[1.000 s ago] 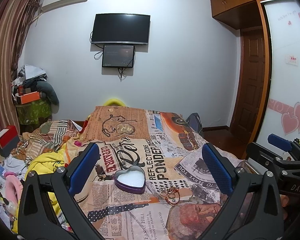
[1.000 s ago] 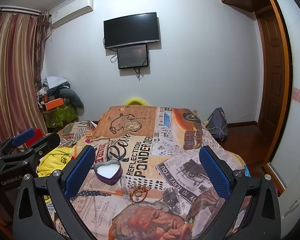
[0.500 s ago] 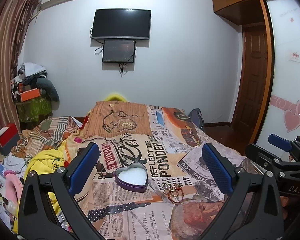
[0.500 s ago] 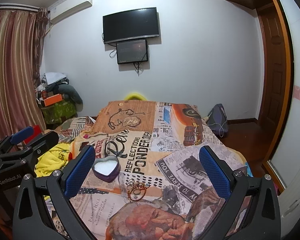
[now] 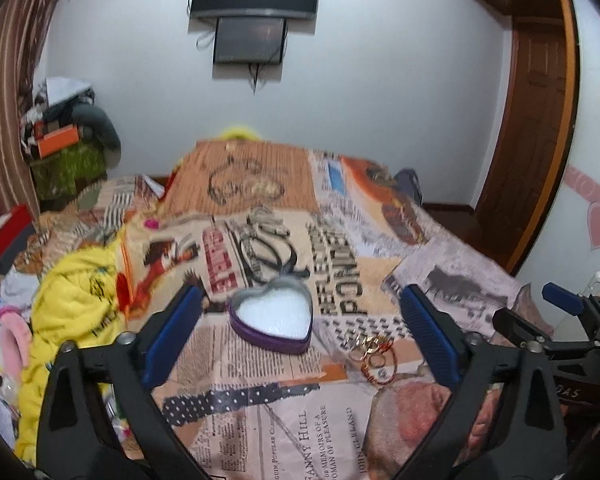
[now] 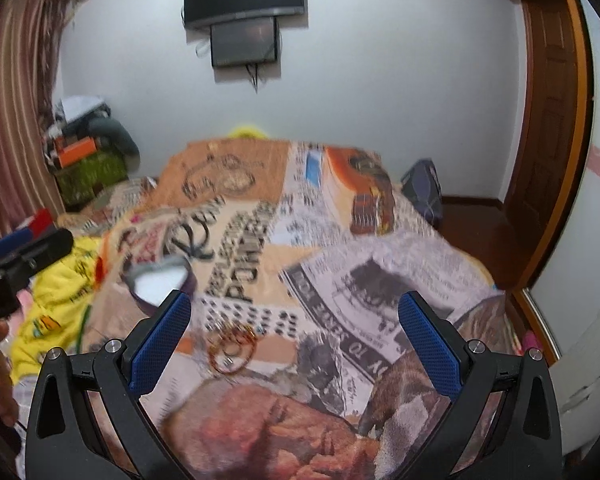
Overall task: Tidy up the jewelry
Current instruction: 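Lower the left gripper onto the silver ring beside the jewelry pile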
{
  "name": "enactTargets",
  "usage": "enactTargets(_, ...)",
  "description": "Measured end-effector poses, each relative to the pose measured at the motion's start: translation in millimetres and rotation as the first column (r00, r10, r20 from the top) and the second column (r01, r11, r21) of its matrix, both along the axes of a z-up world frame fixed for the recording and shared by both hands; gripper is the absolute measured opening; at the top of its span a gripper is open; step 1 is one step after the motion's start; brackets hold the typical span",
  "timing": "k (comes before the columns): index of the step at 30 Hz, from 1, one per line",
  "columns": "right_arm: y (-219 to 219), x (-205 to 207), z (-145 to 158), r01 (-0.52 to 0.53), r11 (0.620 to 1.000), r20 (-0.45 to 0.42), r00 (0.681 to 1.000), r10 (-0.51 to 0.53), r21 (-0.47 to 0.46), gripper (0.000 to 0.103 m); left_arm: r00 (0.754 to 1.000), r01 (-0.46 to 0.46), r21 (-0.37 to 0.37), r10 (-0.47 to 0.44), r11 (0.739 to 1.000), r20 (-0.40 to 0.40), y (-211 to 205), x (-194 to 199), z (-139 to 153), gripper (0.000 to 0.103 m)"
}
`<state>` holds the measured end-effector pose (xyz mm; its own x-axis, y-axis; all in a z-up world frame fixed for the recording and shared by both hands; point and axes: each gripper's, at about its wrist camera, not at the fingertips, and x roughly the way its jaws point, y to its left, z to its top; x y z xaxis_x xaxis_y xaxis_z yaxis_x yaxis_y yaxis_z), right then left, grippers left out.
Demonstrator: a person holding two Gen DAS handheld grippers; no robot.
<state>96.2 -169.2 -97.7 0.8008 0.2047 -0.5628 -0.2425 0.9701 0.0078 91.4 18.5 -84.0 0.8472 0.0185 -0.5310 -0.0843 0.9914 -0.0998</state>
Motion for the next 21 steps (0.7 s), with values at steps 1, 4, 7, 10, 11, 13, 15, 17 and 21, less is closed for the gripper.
enactTargets(1, -0.1, 3.3, -6.9, -0.001, 1.000, -0.023, 1.000, 0.000, -0.010, 0.103, 1.000, 0.002, -0.002, -0.002, 1.000, -0.023, 1.1, 4.8, -6.7, 0.092)
enactTargets(4, -1.3, 13.6, -25.6, -0.007, 1.000, -0.086, 0.996, 0.005, -0.027, 0.102, 0.995, 0.024, -0.009, -0.025, 1.000, -0.093, 1.1, 18.9, -29.8, 0.091)
enactTargets(7, -2.3, 21.5, -43.1, -0.030, 0.999, -0.147, 0.989, 0.025, -0.030, 0.092, 0.985, 0.062, -0.026, -0.065, 0.998, -0.162, -2.6, 31.2, -54.3, 0.086)
enactTargets(10, -1.8, 31.0, -55.7, -0.060, 0.998, -0.201, 0.978, 0.057, -0.007, 0.082, 0.968, 0.097, -0.046, -0.105, 0.994, -0.229, -7.7, 42.7, -76.1, 0.075)
enactTargets(11, -2.5, 34.5, -60.0, -0.072, 0.997, -0.220, 0.973, 0.072, 0.010, 0.081, 0.961, 0.108, -0.053, -0.118, 0.993, -0.250, -9.6, 45.1, -82.5, 0.072)
enactTargets(13, -3.5, 39.5, -65.7, -0.094, 0.994, -0.256, 0.961, 0.103, 0.048, 0.072, 0.950, 0.128, -0.064, -0.141, 0.990, -0.280, -13.5, 50.2, -92.5, 0.066)
enactTargets(15, -3.5, 42.7, -71.1, -0.112, 0.990, -0.275, 0.952, 0.131, 0.081, 0.066, 0.936, 0.154, -0.081, -0.172, 0.985, -0.307, -17.5, 55.4, -102.5, 0.058)
enactTargets(17, -1.7, 46.9, -75.6, -0.127, 0.987, -0.284, 0.947, 0.151, 0.103, 0.063, 0.924, 0.176, -0.100, -0.200, 0.979, -0.327, -20.9, 60.2, -109.5, 0.056)
enactTargets(21, 4.7, 55.9, -82.0, -0.160, 0.978, -0.306, 0.932, 0.195, 0.134, 0.053, 0.900, 0.214, -0.136, -0.249, 0.967, -0.358, -26.8, 70.8, -120.8, 0.044)
